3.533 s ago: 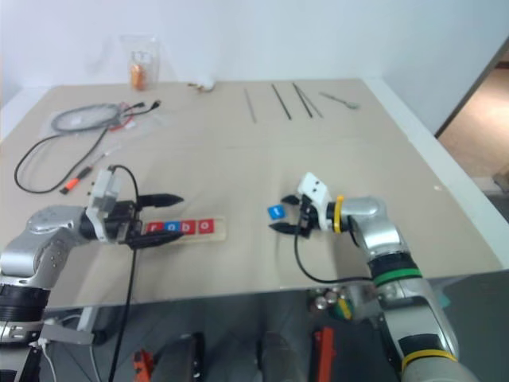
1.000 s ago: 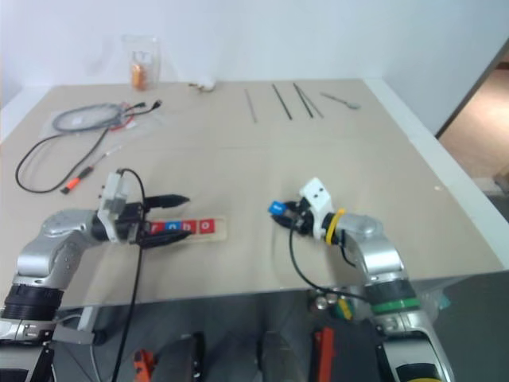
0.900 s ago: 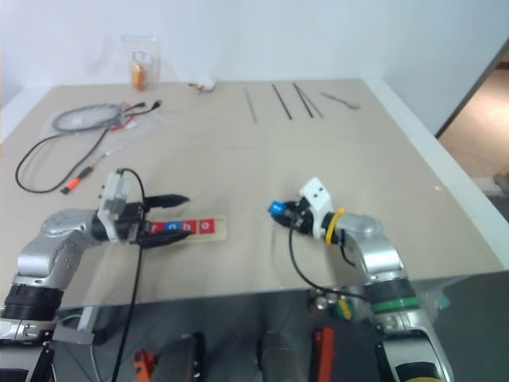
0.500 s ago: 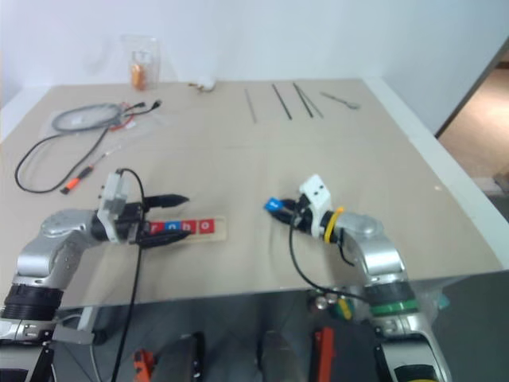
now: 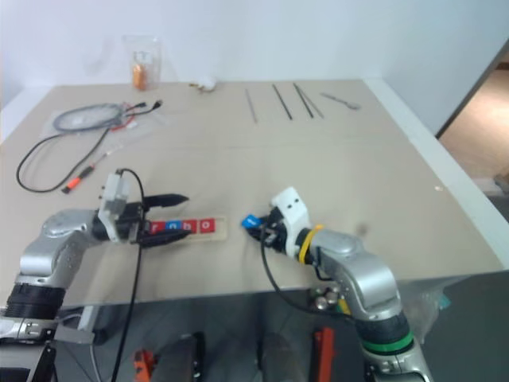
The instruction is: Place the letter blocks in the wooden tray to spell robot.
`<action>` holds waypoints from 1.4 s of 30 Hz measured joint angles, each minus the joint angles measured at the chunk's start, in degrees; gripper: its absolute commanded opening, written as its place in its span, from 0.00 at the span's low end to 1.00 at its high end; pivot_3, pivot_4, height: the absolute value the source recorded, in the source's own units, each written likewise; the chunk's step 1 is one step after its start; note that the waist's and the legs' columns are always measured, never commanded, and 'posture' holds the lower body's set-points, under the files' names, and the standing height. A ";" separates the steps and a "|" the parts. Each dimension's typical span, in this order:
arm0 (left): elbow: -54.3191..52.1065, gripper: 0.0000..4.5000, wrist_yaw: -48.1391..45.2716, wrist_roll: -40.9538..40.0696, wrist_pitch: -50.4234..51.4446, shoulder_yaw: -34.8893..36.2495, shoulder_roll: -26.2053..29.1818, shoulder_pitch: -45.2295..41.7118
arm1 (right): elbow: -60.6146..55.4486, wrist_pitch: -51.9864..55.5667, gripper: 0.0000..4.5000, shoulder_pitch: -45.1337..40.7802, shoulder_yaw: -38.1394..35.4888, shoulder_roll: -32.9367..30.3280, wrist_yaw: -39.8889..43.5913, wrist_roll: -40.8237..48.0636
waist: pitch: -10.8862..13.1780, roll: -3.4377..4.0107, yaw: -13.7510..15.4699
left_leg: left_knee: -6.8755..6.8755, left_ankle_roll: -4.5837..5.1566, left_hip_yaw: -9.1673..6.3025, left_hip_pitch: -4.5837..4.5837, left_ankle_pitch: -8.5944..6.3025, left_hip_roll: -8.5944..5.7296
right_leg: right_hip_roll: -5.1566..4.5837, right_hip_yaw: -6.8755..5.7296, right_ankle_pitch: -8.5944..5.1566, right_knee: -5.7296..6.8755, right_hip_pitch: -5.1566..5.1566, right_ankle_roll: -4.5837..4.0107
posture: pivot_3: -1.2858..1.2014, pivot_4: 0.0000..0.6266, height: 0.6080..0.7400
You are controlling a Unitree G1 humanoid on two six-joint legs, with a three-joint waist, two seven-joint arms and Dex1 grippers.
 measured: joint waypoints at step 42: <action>17.43 1.00 -7.86 5.07 -6.01 -5.57 -10.84 -12.16 | 11.37 13.27 0.26 -14.57 -9.85 21.30 -35.69 -17.28 | -0.01 -0.01 -0.05 | -0.04 0.04 -0.06 -0.23 0.01 0.00 | 0.06 -0.01 -0.03 -0.02 -0.14 0.14 | 0.52 0.24 1.00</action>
